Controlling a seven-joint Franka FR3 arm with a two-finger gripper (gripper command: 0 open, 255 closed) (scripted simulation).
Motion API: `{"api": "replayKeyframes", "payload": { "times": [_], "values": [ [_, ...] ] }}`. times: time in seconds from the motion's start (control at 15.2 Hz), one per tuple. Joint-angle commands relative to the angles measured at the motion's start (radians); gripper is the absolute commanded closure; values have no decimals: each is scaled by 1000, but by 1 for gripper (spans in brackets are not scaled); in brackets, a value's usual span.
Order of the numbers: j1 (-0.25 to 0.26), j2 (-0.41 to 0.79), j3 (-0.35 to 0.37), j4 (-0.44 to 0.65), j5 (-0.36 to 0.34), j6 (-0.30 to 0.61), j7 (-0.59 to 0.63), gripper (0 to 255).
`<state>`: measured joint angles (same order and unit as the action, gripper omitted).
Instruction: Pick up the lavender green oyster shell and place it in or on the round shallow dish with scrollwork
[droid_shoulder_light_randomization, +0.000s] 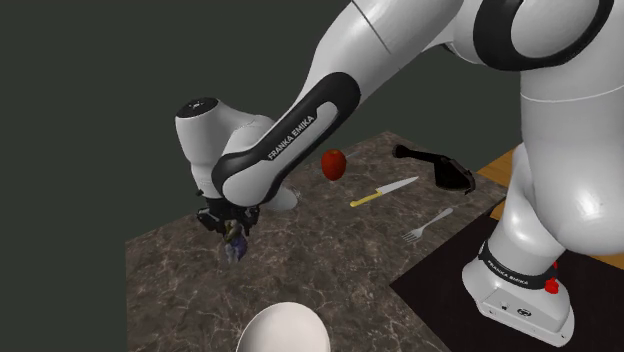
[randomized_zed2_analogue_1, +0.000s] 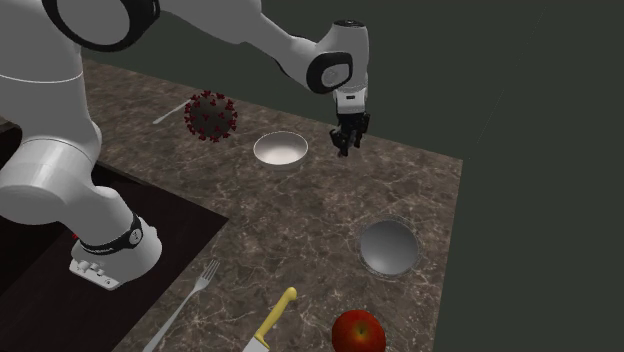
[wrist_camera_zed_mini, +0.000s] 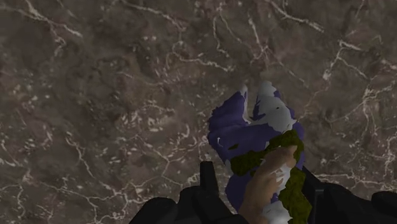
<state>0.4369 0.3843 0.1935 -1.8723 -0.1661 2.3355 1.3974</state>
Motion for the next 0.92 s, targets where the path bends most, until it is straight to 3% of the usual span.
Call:
{"api": "replayKeyframes", "payload": {
  "times": [0.0, 0.86],
  "values": [
    [-33, -6, -8, -4, 11, 2, -48, 255],
    [-243, 28, -66, 57, 73, -11, -356, 255]
  ]
}}
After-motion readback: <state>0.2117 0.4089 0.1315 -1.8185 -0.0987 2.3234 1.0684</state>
